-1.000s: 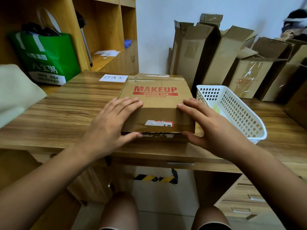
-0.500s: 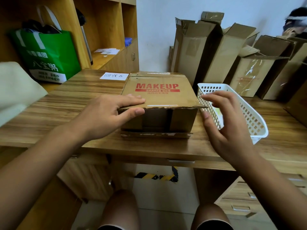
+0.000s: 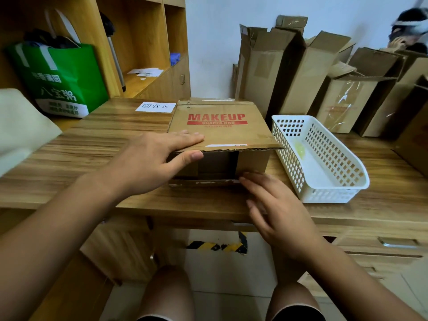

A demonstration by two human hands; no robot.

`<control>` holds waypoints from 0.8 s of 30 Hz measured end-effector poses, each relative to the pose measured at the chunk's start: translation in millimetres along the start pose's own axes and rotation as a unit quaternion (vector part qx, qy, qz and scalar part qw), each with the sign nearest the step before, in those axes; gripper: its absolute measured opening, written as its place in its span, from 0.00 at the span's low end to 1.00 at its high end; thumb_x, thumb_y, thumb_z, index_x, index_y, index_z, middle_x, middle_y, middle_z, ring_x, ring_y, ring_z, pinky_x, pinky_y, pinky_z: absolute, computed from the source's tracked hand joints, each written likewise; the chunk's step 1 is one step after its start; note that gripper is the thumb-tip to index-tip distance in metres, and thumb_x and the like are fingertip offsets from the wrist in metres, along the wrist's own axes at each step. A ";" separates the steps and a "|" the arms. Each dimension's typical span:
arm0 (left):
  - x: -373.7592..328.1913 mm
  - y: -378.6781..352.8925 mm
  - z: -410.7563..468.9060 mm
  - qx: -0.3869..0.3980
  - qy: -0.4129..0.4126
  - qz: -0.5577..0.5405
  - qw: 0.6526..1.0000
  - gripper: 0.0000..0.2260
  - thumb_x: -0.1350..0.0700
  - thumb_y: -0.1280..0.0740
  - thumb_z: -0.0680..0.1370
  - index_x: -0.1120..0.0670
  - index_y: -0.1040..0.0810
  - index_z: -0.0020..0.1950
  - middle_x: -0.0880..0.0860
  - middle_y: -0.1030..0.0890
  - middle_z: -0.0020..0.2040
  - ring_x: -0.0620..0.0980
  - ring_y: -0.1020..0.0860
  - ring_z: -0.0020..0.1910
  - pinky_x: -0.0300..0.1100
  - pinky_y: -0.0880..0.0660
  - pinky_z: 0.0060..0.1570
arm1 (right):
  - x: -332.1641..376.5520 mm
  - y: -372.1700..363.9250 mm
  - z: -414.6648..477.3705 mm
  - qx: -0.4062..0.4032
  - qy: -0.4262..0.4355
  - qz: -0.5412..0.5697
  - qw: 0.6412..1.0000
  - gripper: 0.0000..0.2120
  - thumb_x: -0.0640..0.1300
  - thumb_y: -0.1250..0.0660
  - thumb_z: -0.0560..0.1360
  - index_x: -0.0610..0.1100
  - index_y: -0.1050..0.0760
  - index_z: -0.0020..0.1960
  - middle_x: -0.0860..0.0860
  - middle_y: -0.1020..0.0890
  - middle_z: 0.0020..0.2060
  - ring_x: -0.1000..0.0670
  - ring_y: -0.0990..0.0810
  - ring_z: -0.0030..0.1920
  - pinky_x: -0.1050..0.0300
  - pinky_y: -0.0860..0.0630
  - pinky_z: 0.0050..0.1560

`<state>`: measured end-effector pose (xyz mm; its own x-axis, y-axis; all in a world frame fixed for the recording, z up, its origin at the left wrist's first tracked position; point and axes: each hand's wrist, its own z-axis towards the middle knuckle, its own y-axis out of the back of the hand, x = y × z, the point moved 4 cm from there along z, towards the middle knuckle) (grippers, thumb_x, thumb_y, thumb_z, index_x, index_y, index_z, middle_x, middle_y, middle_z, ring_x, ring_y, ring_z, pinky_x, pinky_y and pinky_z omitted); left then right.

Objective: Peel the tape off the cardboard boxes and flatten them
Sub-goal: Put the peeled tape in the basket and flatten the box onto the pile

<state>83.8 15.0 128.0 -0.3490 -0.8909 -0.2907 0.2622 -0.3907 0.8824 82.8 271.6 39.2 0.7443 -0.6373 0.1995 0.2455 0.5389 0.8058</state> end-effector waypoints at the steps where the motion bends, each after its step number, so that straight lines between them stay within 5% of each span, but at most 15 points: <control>1: -1.2 -1.6 -1.2 -0.003 -0.009 0.008 1.000 0.30 0.27 0.50 0.75 0.35 0.30 0.73 0.38 0.29 0.71 0.35 0.36 0.72 0.46 0.31 0.70 | -0.1 -1.4 -1.0 0.004 0.003 -0.008 1.000 0.22 0.47 0.40 0.81 0.42 0.27 0.73 0.49 0.25 0.70 0.50 0.31 0.74 0.51 0.35 0.75; 7: -4.7 -6.4 -3.4 -0.023 -0.038 0.068 0.997 0.28 0.32 0.52 0.78 0.38 0.34 0.76 0.37 0.32 0.73 0.31 0.39 0.70 0.41 0.32 0.66 | -0.9 -12.9 -17.9 0.045 -0.016 -0.019 0.999 0.20 0.50 0.43 0.82 0.47 0.23 0.69 0.54 0.21 0.65 0.52 0.24 0.66 0.55 0.24 0.65; 12: -5.8 -8.4 -3.2 -0.044 -0.040 0.078 0.995 0.28 0.33 0.51 0.79 0.40 0.32 0.76 0.38 0.30 0.72 0.32 0.38 0.69 0.40 0.31 0.62 | 0.2 -20.3 -28.9 0.073 -0.038 -0.007 0.997 0.21 0.52 0.44 0.82 0.49 0.24 0.70 0.56 0.23 0.68 0.55 0.28 0.71 0.57 0.25 0.66; 16: -5.5 -7.6 -1.0 -0.056 -0.036 0.059 0.996 0.27 0.33 0.50 0.79 0.40 0.30 0.74 0.34 0.31 0.68 0.30 0.37 0.67 0.41 0.29 0.60 | 2.7 -14.3 -17.6 0.073 -0.066 0.003 0.995 0.18 0.55 0.45 0.82 0.52 0.23 0.66 0.58 0.21 0.58 0.55 0.23 0.59 0.56 0.21 0.54; 21: -5.4 -6.4 0.7 -0.062 -0.024 0.047 0.997 0.26 0.32 0.50 0.78 0.37 0.28 0.72 0.38 0.25 0.68 0.32 0.33 0.65 0.42 0.29 0.52 | -8.3 -0.2 10.5 -0.032 -0.246 0.126 0.961 0.12 0.58 0.38 0.79 0.52 0.27 0.57 0.60 0.25 0.46 0.59 0.22 0.44 0.56 0.23 0.42; 24: -7.1 -6.6 0.4 -0.062 -0.019 0.046 0.997 0.27 0.32 0.51 0.78 0.37 0.27 0.72 0.39 0.25 0.68 0.36 0.29 0.66 0.44 0.28 0.52 | -13.0 -1.2 23.5 -0.088 -0.332 0.161 0.925 0.24 0.57 0.28 0.76 0.50 0.34 0.65 0.56 0.28 0.54 0.59 0.23 0.44 0.61 0.23 0.43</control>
<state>84.2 24.0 124.4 -0.3521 -0.9158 -0.1934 0.4040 -0.3351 0.8512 58.2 266.3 48.7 0.2662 -0.5947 0.7586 0.2189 0.8038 0.5532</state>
